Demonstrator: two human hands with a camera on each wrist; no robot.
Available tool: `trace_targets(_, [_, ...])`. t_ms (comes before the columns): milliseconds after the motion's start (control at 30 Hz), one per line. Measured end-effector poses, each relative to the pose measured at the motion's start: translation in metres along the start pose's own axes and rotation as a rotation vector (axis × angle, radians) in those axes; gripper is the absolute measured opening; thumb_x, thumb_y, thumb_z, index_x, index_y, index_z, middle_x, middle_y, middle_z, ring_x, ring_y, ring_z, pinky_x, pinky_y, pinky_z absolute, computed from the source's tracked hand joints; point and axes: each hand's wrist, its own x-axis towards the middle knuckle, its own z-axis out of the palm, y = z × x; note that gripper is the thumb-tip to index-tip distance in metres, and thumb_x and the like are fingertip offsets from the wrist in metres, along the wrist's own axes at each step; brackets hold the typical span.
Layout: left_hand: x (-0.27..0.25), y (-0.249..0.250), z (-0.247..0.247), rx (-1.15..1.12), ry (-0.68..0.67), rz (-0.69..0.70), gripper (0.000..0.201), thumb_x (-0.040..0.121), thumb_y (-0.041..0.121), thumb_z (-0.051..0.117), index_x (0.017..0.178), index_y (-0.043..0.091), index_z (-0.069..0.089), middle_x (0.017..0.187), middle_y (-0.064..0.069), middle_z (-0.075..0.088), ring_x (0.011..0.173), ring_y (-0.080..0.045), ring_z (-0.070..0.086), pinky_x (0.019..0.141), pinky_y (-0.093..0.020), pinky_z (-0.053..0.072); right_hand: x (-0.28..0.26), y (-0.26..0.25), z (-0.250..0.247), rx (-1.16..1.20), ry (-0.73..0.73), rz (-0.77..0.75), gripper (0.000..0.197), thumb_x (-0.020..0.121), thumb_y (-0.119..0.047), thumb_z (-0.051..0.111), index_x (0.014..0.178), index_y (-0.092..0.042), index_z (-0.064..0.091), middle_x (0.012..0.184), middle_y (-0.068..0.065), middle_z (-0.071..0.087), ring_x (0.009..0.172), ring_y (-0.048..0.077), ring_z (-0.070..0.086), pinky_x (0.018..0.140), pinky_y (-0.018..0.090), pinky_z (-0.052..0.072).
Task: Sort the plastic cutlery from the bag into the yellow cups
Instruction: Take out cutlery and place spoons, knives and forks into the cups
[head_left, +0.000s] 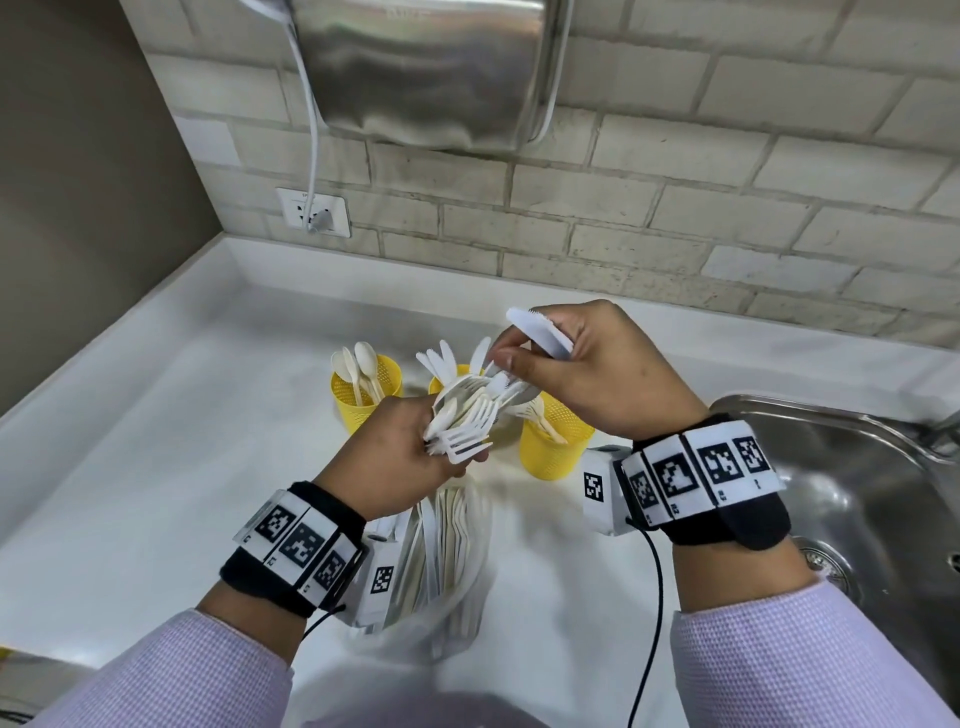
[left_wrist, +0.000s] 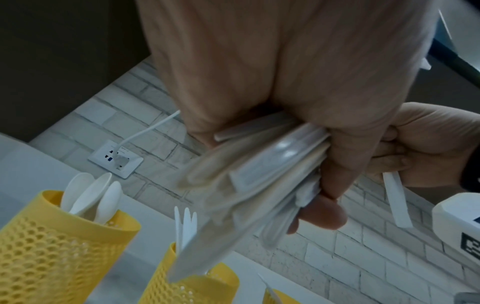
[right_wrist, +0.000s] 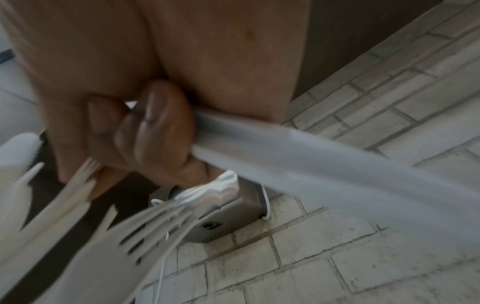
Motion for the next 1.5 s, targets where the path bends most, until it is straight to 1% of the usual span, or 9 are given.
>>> trace_targets(133, [-0.001,0.006,0.000,-0.055,-0.013,-0.014,0.017,0.093,0.007,0.070,0.088,0.023,0.075,0.083,0.007,0.078,0.070,-0.013,0.074,0.067,-0.020,0.057,0.001,0.001,0.003,0.029,0.099,-0.131,0.012,0.097,-0.016,0.068,0.087,-0.015,0.074,0.082,-0.001,0.076,0.077,0.020,0.073,0.074,0.040,0.060])
trace_targets(367, [-0.002,0.006,-0.002,-0.061,-0.031,-0.045,0.012,0.095,0.007,0.070,0.088,0.012,0.078,0.072,0.017,0.074,0.069,-0.007,0.072,0.064,-0.009,0.048,0.003,0.002,0.002,0.195,0.402,-0.201,0.017,0.101,-0.021,0.063,0.094,-0.006,0.067,0.061,-0.018,0.057,0.054,0.002,0.049,0.058,0.017,0.039])
trace_targets(567, [-0.004,0.009,0.000,-0.119,-0.031,-0.027,0.011,0.095,0.015,0.071,0.086,0.015,0.077,0.086,0.002,0.078,0.069,-0.018,0.073,0.067,-0.016,0.053,0.000,0.001,0.006,0.163,0.116,-0.098,0.014,0.096,-0.016,0.070,0.090,-0.003,0.071,0.077,0.006,0.073,0.065,0.007,0.064,0.061,0.016,0.049])
trace_targets(667, [-0.004,0.007,-0.001,-0.093,-0.031,-0.023,0.013,0.095,0.013,0.071,0.085,0.019,0.077,0.084,0.006,0.078,0.069,-0.016,0.073,0.067,-0.015,0.053,0.000,0.002,0.010,0.193,0.139,-0.060,0.018,0.100,-0.020,0.063,0.090,-0.008,0.069,0.067,-0.006,0.067,0.055,-0.001,0.058,0.054,0.010,0.043])
trace_targets(867, [-0.004,0.001,-0.003,-0.038,-0.023,-0.032,0.014,0.095,0.012,0.071,0.086,0.019,0.079,0.081,0.004,0.077,0.071,-0.012,0.074,0.069,-0.018,0.055,0.010,0.003,0.009,0.518,0.576,-0.064,0.030,0.111,-0.025,0.042,0.098,-0.001,0.053,0.069,0.010,0.056,0.047,0.020,0.044,0.042,0.029,0.038])
trace_targets(1033, [-0.005,0.003,-0.003,-0.022,-0.013,-0.054,0.015,0.096,0.015,0.070,0.086,0.017,0.080,0.072,0.015,0.075,0.072,-0.008,0.073,0.064,-0.015,0.053,0.008,-0.010,-0.005,0.844,0.925,-0.101,0.022,0.112,-0.027,0.034,0.105,-0.008,0.042,0.074,0.016,0.066,0.058,0.034,0.068,0.064,0.051,0.061])
trace_targets(1133, [-0.003,0.002,-0.002,-0.030,-0.012,-0.061,0.015,0.096,0.014,0.069,0.087,0.019,0.079,0.075,0.015,0.075,0.072,-0.009,0.074,0.069,-0.026,0.057,0.002,-0.015,-0.009,0.787,1.000,-0.193,0.020,0.112,-0.027,0.034,0.101,-0.011,0.040,0.060,0.008,0.052,0.041,0.026,0.053,0.046,0.039,0.050])
trace_targets(1333, [0.000,-0.004,-0.001,-0.011,0.003,-0.078,0.018,0.095,0.011,0.068,0.086,0.022,0.078,0.083,0.012,0.078,0.070,-0.010,0.074,0.072,-0.034,0.062,-0.007,-0.014,0.004,0.195,0.492,-0.209,0.009,0.096,-0.012,0.069,0.090,-0.007,0.065,0.059,-0.017,0.051,0.052,0.002,0.043,0.054,0.017,0.037])
trace_targets(1500, [-0.001,-0.006,-0.002,-0.028,-0.001,-0.106,0.017,0.095,0.008,0.068,0.086,0.019,0.079,0.084,0.008,0.079,0.070,-0.011,0.074,0.071,-0.026,0.060,-0.015,0.002,0.012,-0.040,0.100,-0.098,0.005,0.089,-0.017,0.077,0.090,-0.020,0.074,0.050,-0.009,0.036,0.047,0.007,0.033,0.053,0.018,0.032])
